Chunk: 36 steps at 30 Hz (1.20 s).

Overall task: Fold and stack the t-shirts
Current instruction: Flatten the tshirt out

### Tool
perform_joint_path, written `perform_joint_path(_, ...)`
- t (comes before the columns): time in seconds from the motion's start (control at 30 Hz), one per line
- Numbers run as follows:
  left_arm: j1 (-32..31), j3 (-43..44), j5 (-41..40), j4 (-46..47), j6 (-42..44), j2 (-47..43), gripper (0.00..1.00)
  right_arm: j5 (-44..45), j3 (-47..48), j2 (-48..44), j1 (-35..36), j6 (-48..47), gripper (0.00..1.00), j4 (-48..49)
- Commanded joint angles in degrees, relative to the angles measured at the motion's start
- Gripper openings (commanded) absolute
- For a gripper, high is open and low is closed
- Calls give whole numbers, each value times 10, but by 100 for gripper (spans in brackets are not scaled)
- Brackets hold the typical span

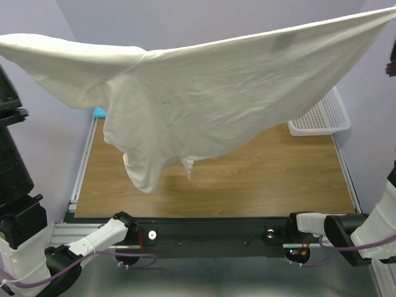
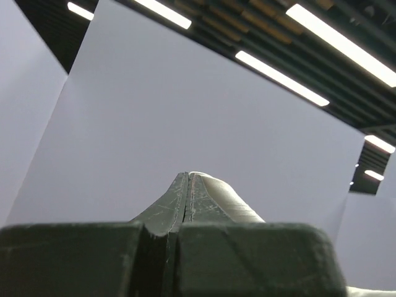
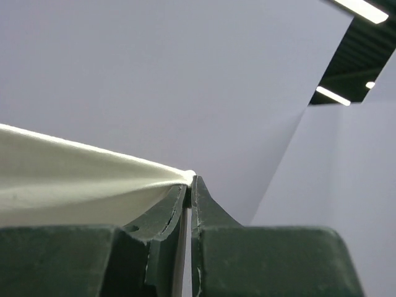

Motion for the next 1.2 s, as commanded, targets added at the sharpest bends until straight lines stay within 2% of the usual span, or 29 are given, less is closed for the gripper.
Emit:
perform_joint_path(0.0,1,76,57,103,-2,26,0,6,36,-19,-4,19,1,75)
perform_joint_path(0.17,1,117,56,98,2,51,0,15,31,-22,-3,18,1,77)
perform_joint_path(0.33,1,80,17,69,27,67,0,-11,-99,-47,-4,11,0,77)
perform_joint_path(0.47,2,-29,3,53,46,70,0,-50,-189,-67,-4,9,0,77)
perform_joint_path(0.57,2,-102,1,49,47,68,0,-70,-291,-76,-4,8,1,78)
perform_joint_path(0.6,1,-158,1,50,48,66,0,-73,-350,-83,-4,8,0,80)
perform_joint_path(0.67,3,-219,-1,66,53,66,0,-91,-414,-88,-4,-2,1,82)
perform_joint_path(0.7,3,-280,-2,75,58,66,0,-97,-446,-95,-4,-6,1,95)
perform_joint_path(0.8,17,-385,-12,123,90,94,0,-124,-621,-102,-4,-14,1,148)
perform_joint_path(0.87,43,-429,-5,149,100,120,0,-149,-678,-96,-3,-17,1,195)
perform_joint_path(1.0,86,-425,39,164,87,227,0,-175,-781,-34,-4,-25,1,282)
perform_joint_path(1.1,121,-369,69,134,73,370,0,-177,-788,60,-4,-24,1,319)
perform_joint_path(1.17,126,-316,75,92,68,427,0,-173,-772,135,-4,-23,1,322)
